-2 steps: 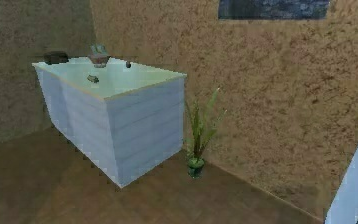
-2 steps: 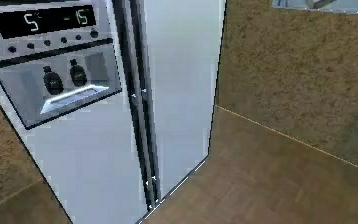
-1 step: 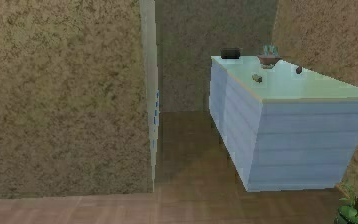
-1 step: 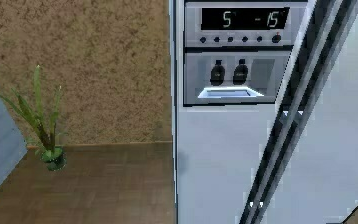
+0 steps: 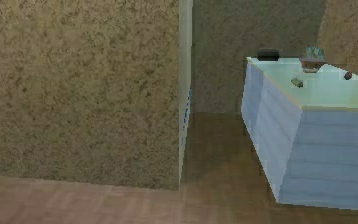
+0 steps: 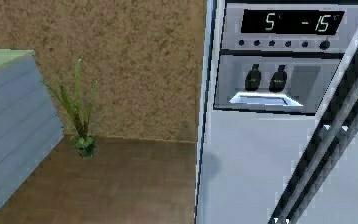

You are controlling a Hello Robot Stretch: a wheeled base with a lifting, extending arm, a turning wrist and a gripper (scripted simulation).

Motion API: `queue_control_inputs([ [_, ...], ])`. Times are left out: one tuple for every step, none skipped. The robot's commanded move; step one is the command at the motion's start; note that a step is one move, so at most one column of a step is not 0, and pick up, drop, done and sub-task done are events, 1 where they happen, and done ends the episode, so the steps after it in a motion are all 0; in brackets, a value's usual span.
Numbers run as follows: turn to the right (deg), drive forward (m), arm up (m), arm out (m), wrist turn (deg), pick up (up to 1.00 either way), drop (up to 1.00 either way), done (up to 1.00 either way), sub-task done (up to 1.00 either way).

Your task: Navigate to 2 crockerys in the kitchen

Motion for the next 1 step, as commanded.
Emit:
queue_control_inputs([
  [0.0,0.9,0.0,0.0,0.0,0.0,0.0,0.0,0.0],
])
